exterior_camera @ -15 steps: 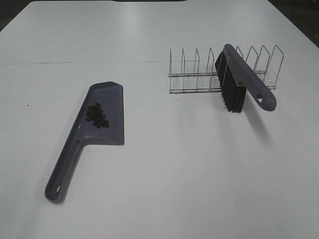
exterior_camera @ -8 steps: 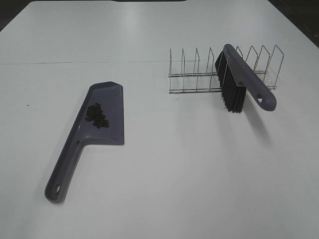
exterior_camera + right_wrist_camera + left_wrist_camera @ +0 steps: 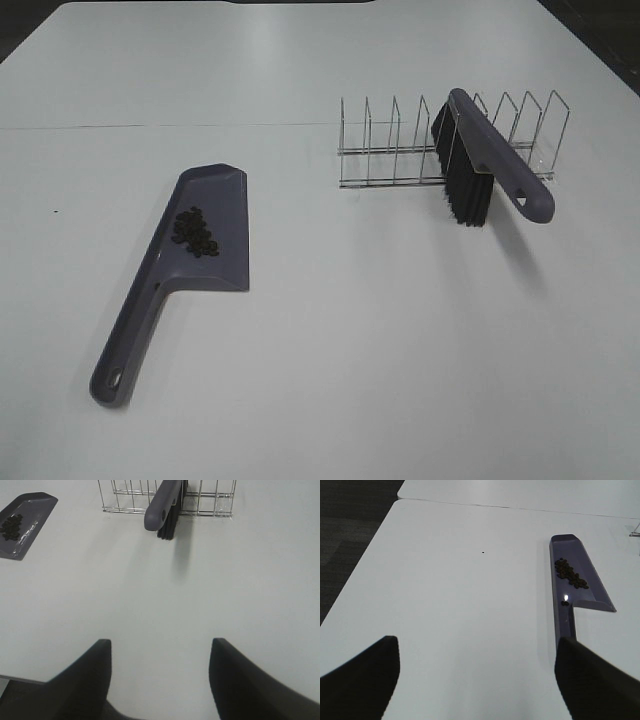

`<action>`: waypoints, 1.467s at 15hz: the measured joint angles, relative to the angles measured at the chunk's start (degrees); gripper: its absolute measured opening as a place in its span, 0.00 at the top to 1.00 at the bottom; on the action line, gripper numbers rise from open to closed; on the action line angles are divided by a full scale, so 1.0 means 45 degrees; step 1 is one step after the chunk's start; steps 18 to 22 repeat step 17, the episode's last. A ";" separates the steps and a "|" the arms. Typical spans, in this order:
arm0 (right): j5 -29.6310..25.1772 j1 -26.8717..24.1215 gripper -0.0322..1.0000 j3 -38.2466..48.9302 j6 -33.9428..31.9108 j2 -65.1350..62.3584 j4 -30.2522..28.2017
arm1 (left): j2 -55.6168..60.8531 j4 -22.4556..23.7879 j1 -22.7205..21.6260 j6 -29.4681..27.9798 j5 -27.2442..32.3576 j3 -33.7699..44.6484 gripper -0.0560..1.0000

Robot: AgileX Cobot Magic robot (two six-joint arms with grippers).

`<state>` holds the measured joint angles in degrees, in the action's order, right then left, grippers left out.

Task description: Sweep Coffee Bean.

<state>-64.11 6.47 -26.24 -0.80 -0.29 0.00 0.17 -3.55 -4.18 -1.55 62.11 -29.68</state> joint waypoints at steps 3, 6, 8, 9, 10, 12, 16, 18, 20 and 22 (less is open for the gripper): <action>0.0000 0.0000 0.45 0.0000 0.0000 0.0000 0.0000 | 0.0000 0.0000 0.0000 0.0000 0.0000 0.0000 0.23; 0.0000 0.0000 0.45 0.0000 0.0000 0.0000 0.0000 | 0.0000 0.0000 0.0000 0.0000 0.0000 0.0000 0.23; 0.0000 0.0000 0.45 0.0000 0.0000 0.0000 0.0000 | 0.0000 0.0000 0.0000 0.0038 0.0000 0.0000 0.23; 0.0000 0.0000 0.45 0.0000 0.0000 0.0000 0.0000 | 0.0000 0.0000 0.0000 0.0038 0.0000 0.0000 0.23; 0.0000 0.0000 0.45 0.0000 0.0000 0.0000 0.0000 | 0.0000 0.0000 0.0000 0.0038 0.0000 0.0000 0.23; 0.0000 0.0000 0.45 0.0000 0.0000 0.0000 0.0000 | 0.0000 0.0000 0.0000 0.0038 0.0000 0.0000 0.23; 0.0000 0.0000 0.45 0.0000 0.0000 0.0000 0.0000 | 0.0000 0.0000 0.0000 0.0038 0.0000 0.0000 0.23; 0.0000 0.0000 0.45 0.0000 0.0000 0.0000 0.0000 | 0.0000 0.0000 0.0000 0.0038 0.0000 0.0000 0.23; 0.0000 0.0000 0.45 0.0000 0.0000 0.0000 0.0000 | 0.0000 0.0000 0.0000 0.0038 0.0000 0.0000 0.23; 0.0000 0.0000 0.45 0.0000 0.0000 0.0000 0.0000 | 0.0000 0.0000 0.0000 0.0038 0.0000 0.0000 0.23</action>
